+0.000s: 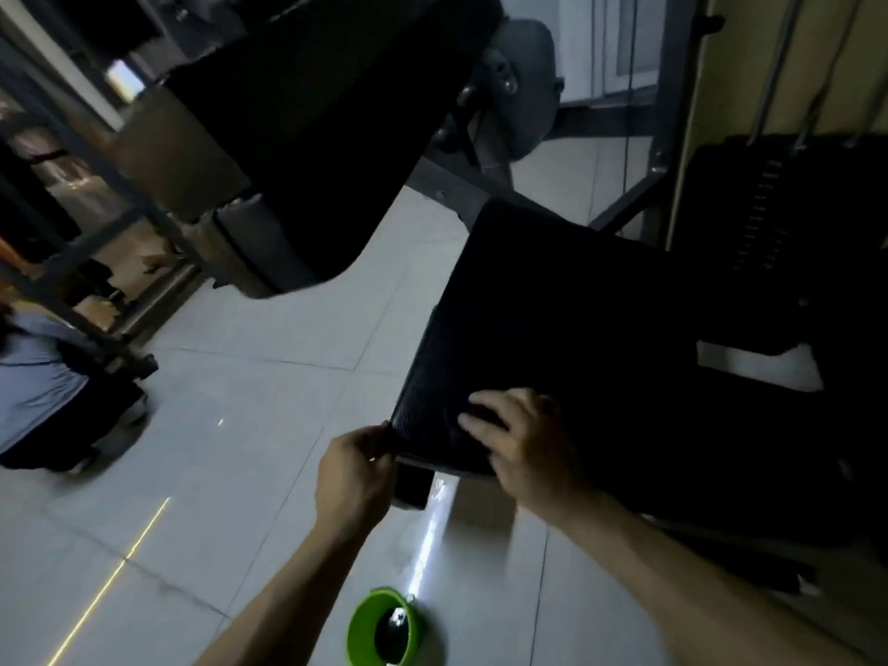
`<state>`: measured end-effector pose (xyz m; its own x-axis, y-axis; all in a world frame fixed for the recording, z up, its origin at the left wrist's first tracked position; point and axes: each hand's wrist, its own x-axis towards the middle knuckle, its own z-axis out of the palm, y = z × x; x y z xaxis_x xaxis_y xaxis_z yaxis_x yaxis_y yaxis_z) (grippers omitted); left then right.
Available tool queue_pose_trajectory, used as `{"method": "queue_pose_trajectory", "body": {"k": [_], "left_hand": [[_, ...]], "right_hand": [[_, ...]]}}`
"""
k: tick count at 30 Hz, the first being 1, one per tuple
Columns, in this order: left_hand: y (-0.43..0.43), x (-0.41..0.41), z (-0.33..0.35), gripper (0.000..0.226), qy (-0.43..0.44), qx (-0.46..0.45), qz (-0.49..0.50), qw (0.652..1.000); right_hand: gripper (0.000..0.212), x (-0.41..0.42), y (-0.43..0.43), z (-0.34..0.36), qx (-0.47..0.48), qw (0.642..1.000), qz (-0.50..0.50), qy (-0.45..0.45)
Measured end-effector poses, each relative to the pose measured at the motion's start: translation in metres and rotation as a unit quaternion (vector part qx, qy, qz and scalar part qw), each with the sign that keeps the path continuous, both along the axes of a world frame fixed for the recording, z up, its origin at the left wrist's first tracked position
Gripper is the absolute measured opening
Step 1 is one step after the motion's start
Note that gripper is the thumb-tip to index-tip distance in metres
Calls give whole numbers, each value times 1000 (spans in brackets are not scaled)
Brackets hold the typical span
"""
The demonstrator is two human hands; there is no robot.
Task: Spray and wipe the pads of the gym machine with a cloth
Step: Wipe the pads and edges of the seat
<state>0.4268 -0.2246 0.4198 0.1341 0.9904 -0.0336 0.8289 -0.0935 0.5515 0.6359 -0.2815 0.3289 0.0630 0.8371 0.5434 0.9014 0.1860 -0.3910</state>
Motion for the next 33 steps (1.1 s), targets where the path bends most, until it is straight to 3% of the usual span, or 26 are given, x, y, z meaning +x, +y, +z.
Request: {"method": "queue_pose_trajectory", "body": {"k": [3, 5, 9, 12, 15, 18, 21, 23, 28, 33], "left_hand": [[-4, 12, 15, 29, 59, -41, 44, 996], [-2, 18, 23, 28, 113, -68, 48, 990], [3, 29, 33, 34, 138, -103, 72, 982], [9, 30, 29, 45, 183, -114, 71, 974], [15, 26, 26, 46, 179, -123, 74, 973], [20, 26, 29, 47, 177, -134, 62, 973], [22, 26, 31, 31, 178, -136, 74, 972], [21, 27, 29, 31, 178, -140, 84, 970], [12, 39, 27, 33, 149, -139, 142, 969], [5, 52, 21, 34, 133, -133, 221, 957]], "right_hand": [[54, 23, 24, 18, -93, 980, -159, 71], [52, 15, 33, 28, -131, 967, -187, 109], [56, -15, 30, 49, -180, 941, -218, 184], [42, -26, 39, 49, -188, 921, -262, 219], [32, -64, 39, 58, -142, 950, -191, 203], [41, -94, 21, 60, -119, 982, -67, 129], [44, -69, 16, 50, -95, 993, -3, 73], [44, -34, 32, 43, -105, 993, -16, 57], [43, 36, 98, 51, -175, 957, -178, 149], [41, -30, 63, 59, -135, 983, 55, 115]]}}
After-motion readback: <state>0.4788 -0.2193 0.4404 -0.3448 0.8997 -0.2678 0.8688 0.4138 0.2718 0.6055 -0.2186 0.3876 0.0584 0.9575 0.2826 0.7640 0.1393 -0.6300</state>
